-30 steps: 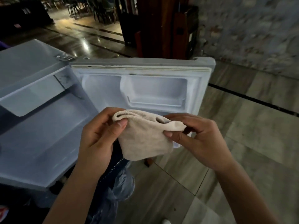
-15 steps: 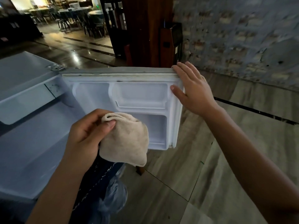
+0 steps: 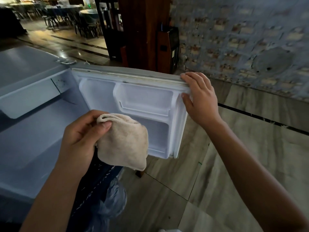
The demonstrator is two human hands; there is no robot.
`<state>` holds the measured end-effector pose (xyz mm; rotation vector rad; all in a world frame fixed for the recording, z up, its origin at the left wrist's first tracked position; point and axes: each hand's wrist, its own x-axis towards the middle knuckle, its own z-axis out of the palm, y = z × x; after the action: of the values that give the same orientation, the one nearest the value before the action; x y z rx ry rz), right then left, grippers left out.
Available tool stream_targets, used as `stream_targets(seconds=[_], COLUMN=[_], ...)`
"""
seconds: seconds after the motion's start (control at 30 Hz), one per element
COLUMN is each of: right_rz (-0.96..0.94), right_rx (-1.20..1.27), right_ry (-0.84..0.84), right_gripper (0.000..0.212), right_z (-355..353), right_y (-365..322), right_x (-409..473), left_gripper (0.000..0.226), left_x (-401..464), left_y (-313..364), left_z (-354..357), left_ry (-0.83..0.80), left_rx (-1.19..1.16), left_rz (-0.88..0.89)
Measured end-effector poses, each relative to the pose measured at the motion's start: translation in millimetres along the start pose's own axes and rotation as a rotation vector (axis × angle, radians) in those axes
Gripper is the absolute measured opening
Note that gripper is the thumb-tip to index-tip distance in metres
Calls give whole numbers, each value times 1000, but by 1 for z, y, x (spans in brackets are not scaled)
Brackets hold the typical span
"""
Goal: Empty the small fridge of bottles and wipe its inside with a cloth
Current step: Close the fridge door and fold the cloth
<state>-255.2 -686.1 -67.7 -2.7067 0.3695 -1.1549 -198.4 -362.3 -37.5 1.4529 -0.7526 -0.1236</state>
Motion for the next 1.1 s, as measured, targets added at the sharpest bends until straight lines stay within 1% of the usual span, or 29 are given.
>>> stream_targets(seconds=[0.13, 0.23, 0.33, 0.47, 0.57, 0.67, 0.73, 0.8, 0.87, 0.97, 1.03, 1.1], right_rz=[7, 3, -5, -50, -42, -56, -68, -90, -129, -213, -268, -315], right_rx=[20, 100, 186, 312, 385, 427, 460, 476, 488, 514, 549, 609], right_ry=[30, 38, 26, -1, -45, -83, -118, -157, -192, -221, -239, -264], right_gripper=[48, 45, 43, 39, 38, 42, 46, 50, 51, 52, 53, 53], right_z=[-13, -23, -30, -36, -39, -41, -43, -44, -43, -35, -24, -13], right_y=[-28, -54, -87, -128, -153, -172, -183, -194, -207, -232, -251, -269], right_x=[-26, -44, -59, -78, -86, -92, -95, -98, -99, -100, -98, -95], left_gripper=[10, 16, 10, 15, 13, 28, 28, 22, 12, 13, 12, 18], left_x=[-14, -26, -37, -51, -61, -72, -82, -91, -100, -111, -117, -123], left_y=[1, 4, 8, 6, 2, -7, -12, -16, -23, -29, -31, -31], left_z=[-13, -26, -44, -68, -87, -102, -112, -124, -138, -158, -170, -183], left_ry=[-12, -2, 16, 63, 88, 125, 157, 200, 216, 173, 209, 274], left_rx=[-49, -84, -80, -113, -130, -191, -225, -216, -156, 9, 26, 5], left_rz=[-3, -14, -4, -2, -16, -45, -82, -123, -167, -188, -182, -165])
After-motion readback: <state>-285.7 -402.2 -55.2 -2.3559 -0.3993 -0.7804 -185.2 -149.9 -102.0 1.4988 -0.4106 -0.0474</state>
